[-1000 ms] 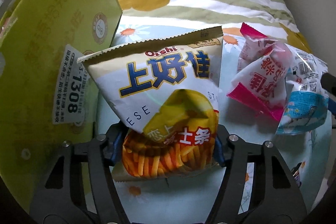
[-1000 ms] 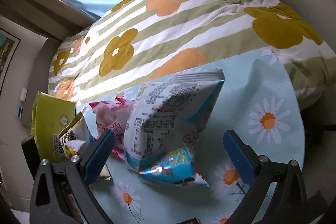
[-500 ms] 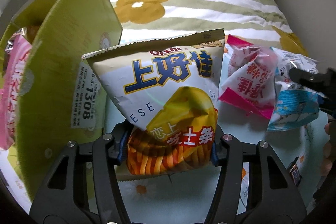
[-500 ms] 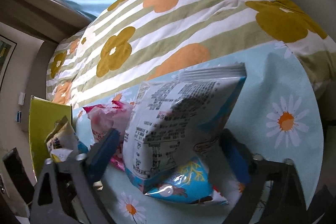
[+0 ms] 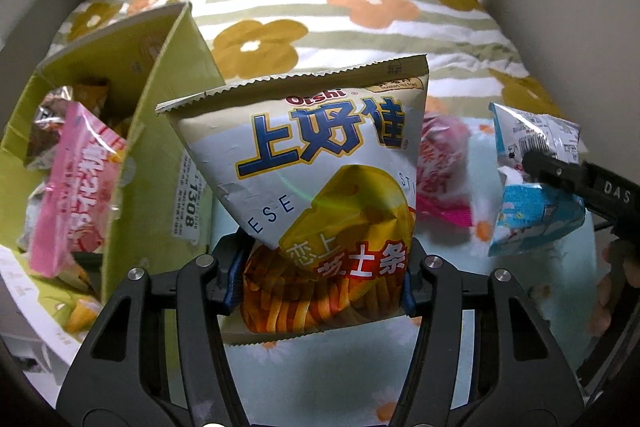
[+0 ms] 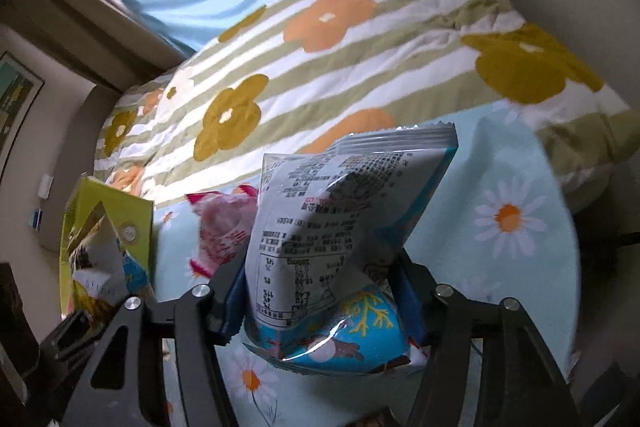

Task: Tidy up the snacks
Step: 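Carry both bags over the yellow box and release them inside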

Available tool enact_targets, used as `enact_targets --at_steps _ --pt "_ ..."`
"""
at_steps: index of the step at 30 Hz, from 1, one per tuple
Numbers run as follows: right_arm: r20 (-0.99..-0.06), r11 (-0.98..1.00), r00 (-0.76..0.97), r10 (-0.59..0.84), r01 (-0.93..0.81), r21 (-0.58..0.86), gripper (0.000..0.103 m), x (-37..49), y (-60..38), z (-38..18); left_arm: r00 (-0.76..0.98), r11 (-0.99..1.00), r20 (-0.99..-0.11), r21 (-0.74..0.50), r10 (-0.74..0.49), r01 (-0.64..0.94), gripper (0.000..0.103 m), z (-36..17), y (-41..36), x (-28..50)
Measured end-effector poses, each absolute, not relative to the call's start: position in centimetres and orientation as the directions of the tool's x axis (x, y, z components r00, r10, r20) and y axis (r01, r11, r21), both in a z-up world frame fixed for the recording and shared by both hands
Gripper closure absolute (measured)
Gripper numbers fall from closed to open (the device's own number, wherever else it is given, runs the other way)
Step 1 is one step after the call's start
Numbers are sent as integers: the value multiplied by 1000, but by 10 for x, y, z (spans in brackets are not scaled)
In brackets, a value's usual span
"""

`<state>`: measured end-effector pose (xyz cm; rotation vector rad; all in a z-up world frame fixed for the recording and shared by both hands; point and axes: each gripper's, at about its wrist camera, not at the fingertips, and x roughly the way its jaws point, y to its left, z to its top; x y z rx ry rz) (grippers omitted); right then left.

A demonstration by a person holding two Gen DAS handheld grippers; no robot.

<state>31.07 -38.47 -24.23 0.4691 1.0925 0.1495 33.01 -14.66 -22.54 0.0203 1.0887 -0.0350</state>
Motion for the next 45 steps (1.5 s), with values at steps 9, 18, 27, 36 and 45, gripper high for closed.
enact_targets --at_steps 9,18,27,36,45 --pt "-769 915 542 338 -1 402 45 277 -373 -176 569 998 -820 -50 -62 36 50 -153 -133 292" --pt "-718 911 577 390 -126 393 45 257 -311 -118 634 995 -770 -104 -79 -2 50 -92 -72 278" --pt "-688 901 594 417 -173 397 45 260 -208 -94 632 990 -768 -143 -104 -11 50 -75 29 292" --pt "-692 903 593 412 -164 397 45 286 -106 -96 588 993 -803 -116 -97 6 50 -97 138 325" --pt "-734 918 570 369 -99 385 45 290 -67 -107 525 982 -830 -146 -189 122 0 -130 167 350"
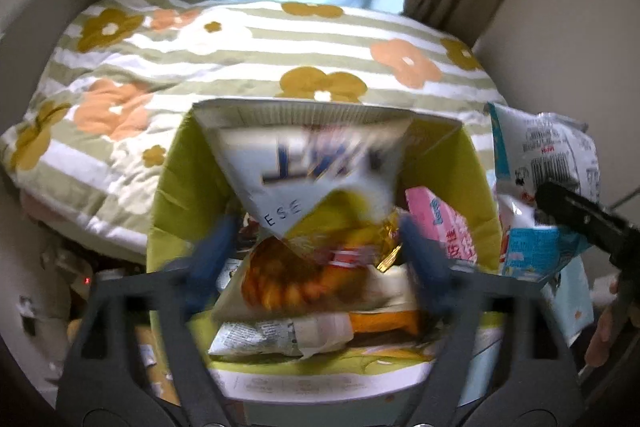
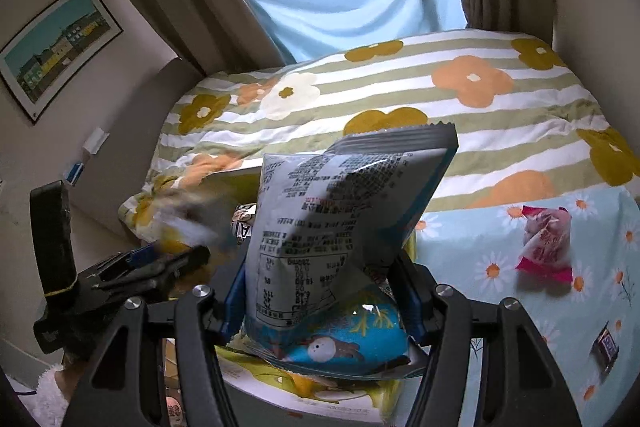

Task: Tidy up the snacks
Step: 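Carry both bags over the yellow box and release them inside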

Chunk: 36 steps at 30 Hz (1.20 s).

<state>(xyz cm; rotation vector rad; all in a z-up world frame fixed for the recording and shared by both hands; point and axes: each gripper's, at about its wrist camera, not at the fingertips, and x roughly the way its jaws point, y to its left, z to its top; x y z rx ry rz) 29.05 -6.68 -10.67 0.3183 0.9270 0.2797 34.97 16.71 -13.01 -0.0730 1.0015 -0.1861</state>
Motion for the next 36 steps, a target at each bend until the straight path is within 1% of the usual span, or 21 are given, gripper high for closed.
enact_targets --at_steps 4,8,12,15,17,18,19,21,24,28,32,36 --pt "-752 924 559 350 -77 374 45 297 -69 -110 511 985 -842 -131 -172 115 0 -143 172 347" --pt "-762 924 541 356 -79 375 45 307 -67 -115 499 984 -848 -162 -178 76 1 -151 183 341" --pt "-762 913 522 383 -87 399 44 323 -56 -116 503 982 -844 -180 -185 60 1 -148 193 335" --pt "-768 914 509 390 -112 390 43 335 -46 -115 519 986 -840 -157 -160 51 1 -142 195 333" --pt "-770 914 501 395 -133 383 36 341 -40 -115 525 987 -837 -154 -153 43 1 -138 197 332" --pt "-767 913 501 400 -141 383 25 341 -38 -115 527 987 -835 -158 -155 39 1 -137 197 332" --pt "-763 913 507 401 -149 381 12 341 -36 -114 528 986 -834 -165 -160 38 1 -137 197 331" --pt "-746 920 543 385 -159 359 5 336 -35 -110 528 984 -832 -174 -168 39 1 -136 198 329" --pt "-729 931 585 357 -164 325 5 327 -38 -108 528 985 -833 -167 -165 45 1 -136 194 325" --pt "-735 939 589 336 -154 306 5 318 -42 -112 524 983 -833 -174 -179 58 1 -138 189 321" --pt "-741 932 575 348 -126 340 5 308 -46 -113 522 979 -829 -184 -200 82 1 -138 186 316" --pt "-745 934 575 337 -106 341 5 298 -49 -110 535 977 -818 -182 -213 110 1 -132 186 311"
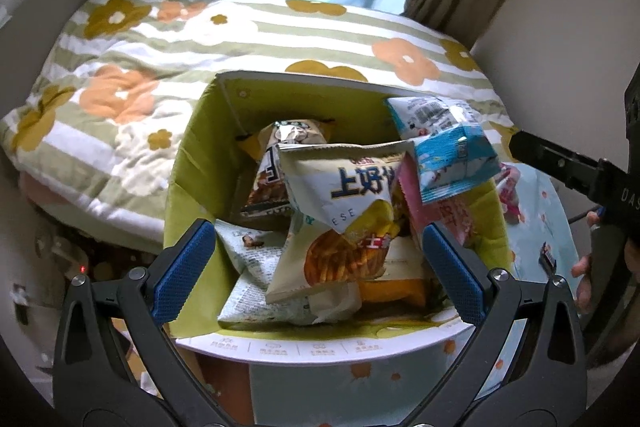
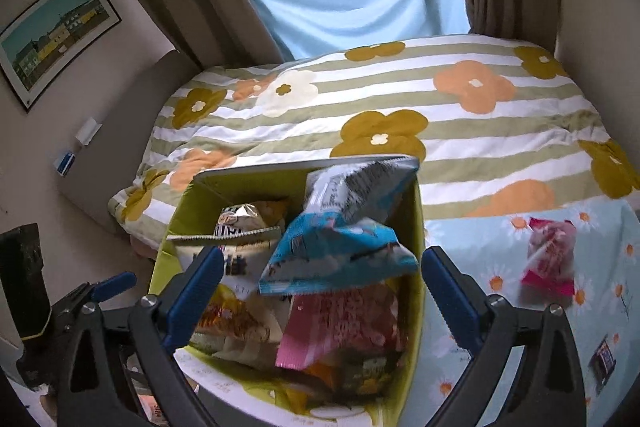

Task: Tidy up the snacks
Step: 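Carry both bags over the yellow box and release them inside, then move both tools back toward the pink packet and Snickers bar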

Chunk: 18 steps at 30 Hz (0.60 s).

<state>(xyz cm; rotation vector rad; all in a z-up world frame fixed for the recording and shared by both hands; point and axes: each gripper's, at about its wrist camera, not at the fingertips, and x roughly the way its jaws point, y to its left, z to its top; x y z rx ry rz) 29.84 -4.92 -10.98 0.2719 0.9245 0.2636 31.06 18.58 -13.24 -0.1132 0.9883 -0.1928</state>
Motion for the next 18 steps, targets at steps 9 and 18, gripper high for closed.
enact_targets --at_steps 9,18 --pt "-747 946 608 267 -19 323 5 260 -81 -100 558 960 -784 -185 -273 210 1 -118 160 303" --pt "-757 936 621 202 106 336 4 211 -166 -101 548 935 -774 -159 -318 318 1 -108 82 296"
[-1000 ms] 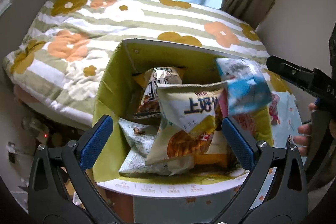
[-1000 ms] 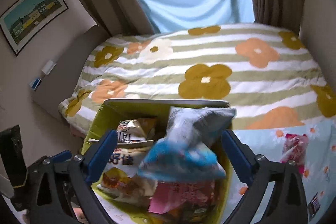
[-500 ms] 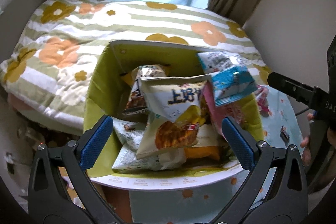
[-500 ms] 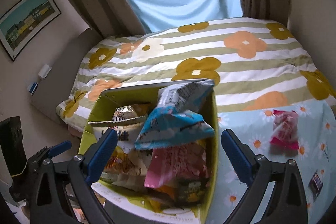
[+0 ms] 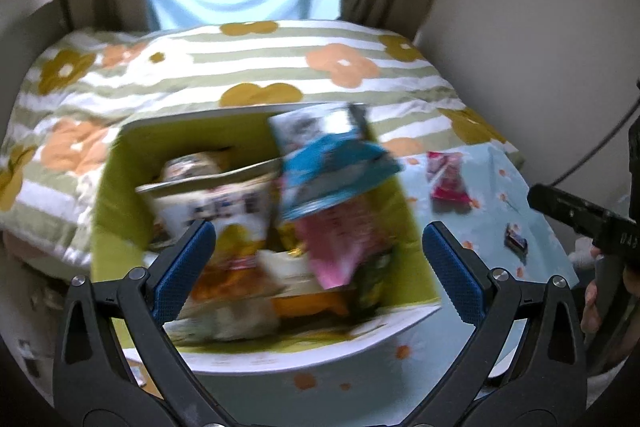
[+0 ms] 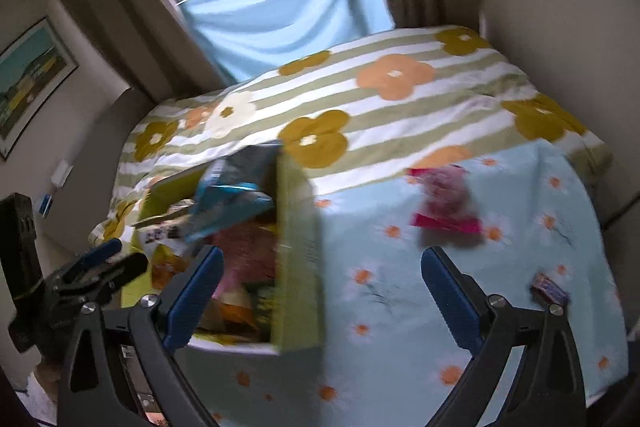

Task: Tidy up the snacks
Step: 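Move both tools back toward the pink packet and Snickers bar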

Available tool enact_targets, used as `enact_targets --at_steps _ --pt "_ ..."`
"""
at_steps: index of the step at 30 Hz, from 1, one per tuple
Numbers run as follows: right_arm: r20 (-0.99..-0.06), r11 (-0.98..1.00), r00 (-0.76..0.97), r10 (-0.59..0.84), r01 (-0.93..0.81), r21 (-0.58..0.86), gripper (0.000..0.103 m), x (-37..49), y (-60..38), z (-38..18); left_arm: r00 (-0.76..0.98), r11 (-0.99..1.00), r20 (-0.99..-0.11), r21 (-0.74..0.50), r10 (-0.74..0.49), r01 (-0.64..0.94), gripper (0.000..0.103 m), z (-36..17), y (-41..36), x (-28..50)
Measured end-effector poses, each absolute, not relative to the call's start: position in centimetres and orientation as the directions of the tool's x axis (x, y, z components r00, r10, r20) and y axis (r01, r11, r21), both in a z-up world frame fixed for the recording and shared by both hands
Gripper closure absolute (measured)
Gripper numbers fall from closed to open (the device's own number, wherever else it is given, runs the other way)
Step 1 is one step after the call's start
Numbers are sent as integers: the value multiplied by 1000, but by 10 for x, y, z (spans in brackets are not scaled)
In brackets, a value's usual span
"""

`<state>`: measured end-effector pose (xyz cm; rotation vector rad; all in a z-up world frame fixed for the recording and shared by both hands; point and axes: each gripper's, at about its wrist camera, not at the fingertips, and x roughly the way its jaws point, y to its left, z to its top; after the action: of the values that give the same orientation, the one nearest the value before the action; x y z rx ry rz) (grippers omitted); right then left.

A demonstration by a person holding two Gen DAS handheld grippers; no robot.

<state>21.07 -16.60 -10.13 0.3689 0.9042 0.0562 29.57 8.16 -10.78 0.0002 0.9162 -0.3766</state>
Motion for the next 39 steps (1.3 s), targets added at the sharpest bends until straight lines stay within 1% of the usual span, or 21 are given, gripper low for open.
enact_targets --at_steps 7,12,17,23,27,32,35,36,38,39 --pt "-784 948 607 131 153 278 4 174 -244 -104 508 910 -777 -197 -372 366 1 -109 -7 286" --pt "-810 950 576 110 180 256 4 158 -303 -116 467 903 -801 -202 -375 379 1 -123 -80 282" --pt "-844 966 525 107 146 213 4 152 -344 -141 437 908 -826 -195 -356 370 1 -140 -138 286" --pt "-873 979 466 143 65 195 4 154 -367 -177 411 929 -861 -164 -300 333 1 -167 -177 300" --pt "-891 990 438 121 17 142 5 158 -369 -195 384 932 -881 -148 -277 332 1 -185 -193 313" --pt "-897 988 420 141 -8 151 5 166 -369 -216 360 938 -902 -117 -238 327 1 -215 -213 345" --pt "-910 993 398 114 -17 117 5 172 -368 -228 349 941 -910 -110 -225 321 1 -233 -221 365" --pt "-916 994 388 106 -21 106 6 174 -367 -232 352 943 -911 -100 -215 317 1 -237 -221 369" --pt "-920 994 375 113 -40 106 9 177 -365 -237 367 953 -913 -65 -176 295 1 -250 -225 382" --pt "-926 993 359 118 -59 104 11 179 -363 -241 362 954 -916 -67 -175 292 1 -256 -225 386"
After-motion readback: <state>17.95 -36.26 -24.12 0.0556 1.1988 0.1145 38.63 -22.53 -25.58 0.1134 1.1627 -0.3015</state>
